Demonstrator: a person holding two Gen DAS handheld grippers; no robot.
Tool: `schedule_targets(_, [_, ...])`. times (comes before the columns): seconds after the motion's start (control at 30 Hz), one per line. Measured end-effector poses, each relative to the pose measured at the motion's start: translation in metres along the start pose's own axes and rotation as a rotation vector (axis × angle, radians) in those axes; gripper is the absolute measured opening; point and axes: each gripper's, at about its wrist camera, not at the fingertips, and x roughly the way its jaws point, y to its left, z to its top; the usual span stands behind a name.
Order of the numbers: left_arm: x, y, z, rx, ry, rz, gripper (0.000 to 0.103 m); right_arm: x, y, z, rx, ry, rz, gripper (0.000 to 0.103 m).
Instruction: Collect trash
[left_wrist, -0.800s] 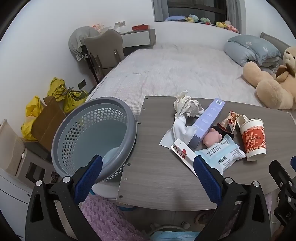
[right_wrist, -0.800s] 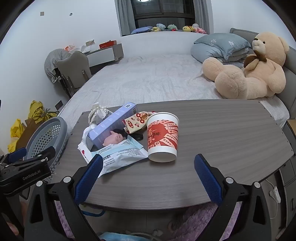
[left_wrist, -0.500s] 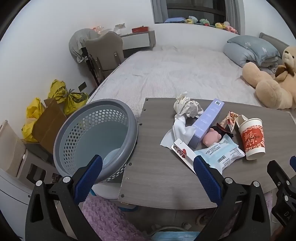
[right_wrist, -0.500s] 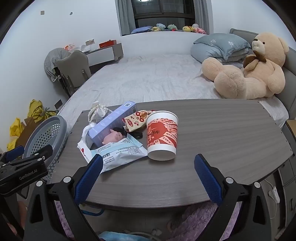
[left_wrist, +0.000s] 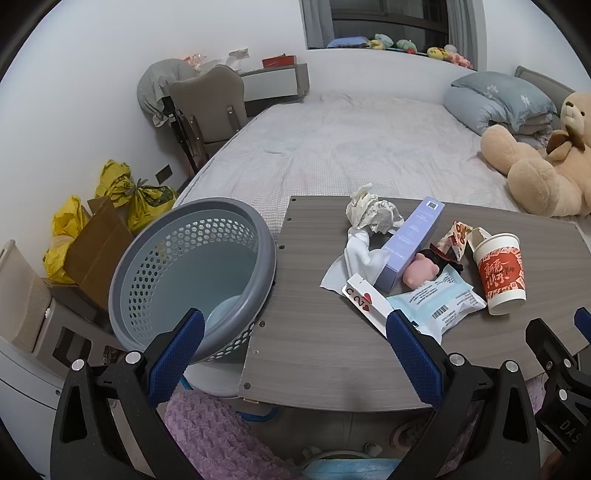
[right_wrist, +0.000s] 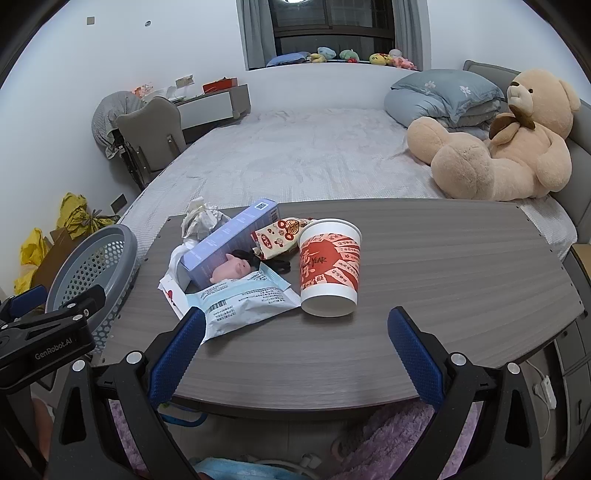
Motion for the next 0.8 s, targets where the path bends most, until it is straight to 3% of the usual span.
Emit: schedule_targets(0.8, [-0.0074,-0.0026,-0.0007,0.009,-0.017,-0.003,0.097,-0.0089,0.0009,0.0029,-0.002,-0.026,-0.003,0.094])
